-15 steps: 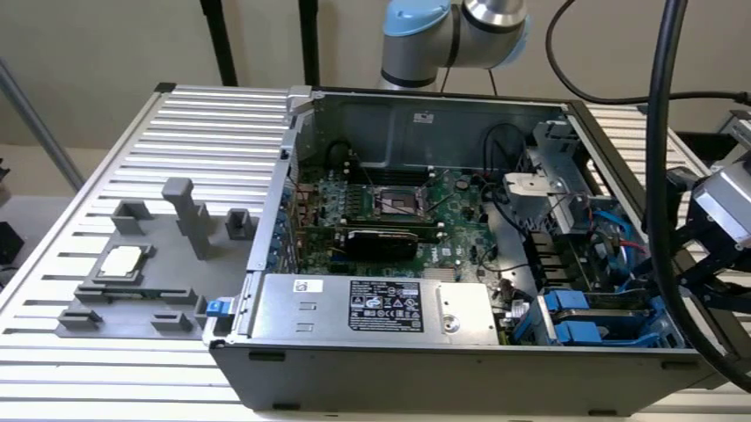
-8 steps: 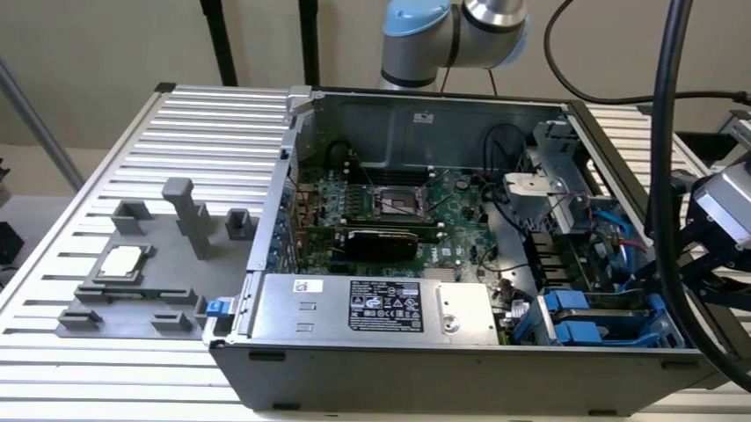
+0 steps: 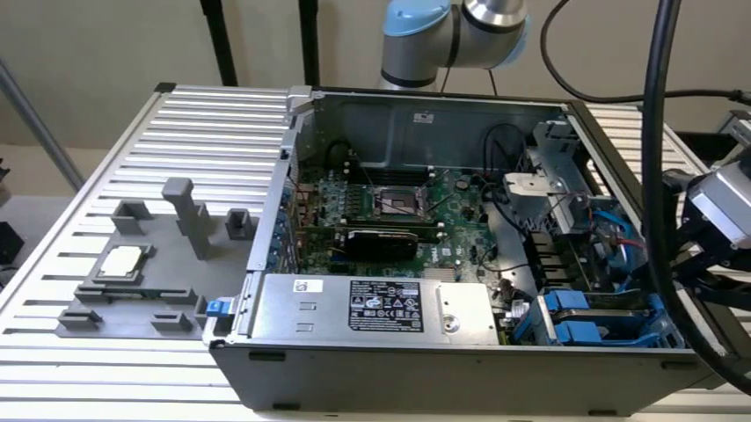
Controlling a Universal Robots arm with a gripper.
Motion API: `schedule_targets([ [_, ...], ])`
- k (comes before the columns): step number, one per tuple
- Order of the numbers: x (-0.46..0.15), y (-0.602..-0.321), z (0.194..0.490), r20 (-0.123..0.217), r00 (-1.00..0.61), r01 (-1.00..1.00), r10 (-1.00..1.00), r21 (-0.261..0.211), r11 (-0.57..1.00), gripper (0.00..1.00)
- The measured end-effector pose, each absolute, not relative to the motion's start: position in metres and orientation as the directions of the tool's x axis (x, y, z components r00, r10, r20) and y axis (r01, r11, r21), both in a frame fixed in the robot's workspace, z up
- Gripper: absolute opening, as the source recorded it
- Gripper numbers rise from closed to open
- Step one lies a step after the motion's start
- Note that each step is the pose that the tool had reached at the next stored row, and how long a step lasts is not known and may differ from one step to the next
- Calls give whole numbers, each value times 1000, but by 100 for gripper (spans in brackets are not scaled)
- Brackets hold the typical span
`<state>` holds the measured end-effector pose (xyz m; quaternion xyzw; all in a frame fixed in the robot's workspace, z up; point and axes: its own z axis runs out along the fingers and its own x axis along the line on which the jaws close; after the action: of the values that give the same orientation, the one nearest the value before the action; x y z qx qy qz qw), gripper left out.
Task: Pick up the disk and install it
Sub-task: 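Insert the second disk wire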
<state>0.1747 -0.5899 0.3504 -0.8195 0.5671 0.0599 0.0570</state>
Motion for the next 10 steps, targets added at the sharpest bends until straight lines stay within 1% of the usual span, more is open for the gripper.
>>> schedule_targets([
  [10,160,-590,350,-163,315,-949,-935,-25,-315,0],
])
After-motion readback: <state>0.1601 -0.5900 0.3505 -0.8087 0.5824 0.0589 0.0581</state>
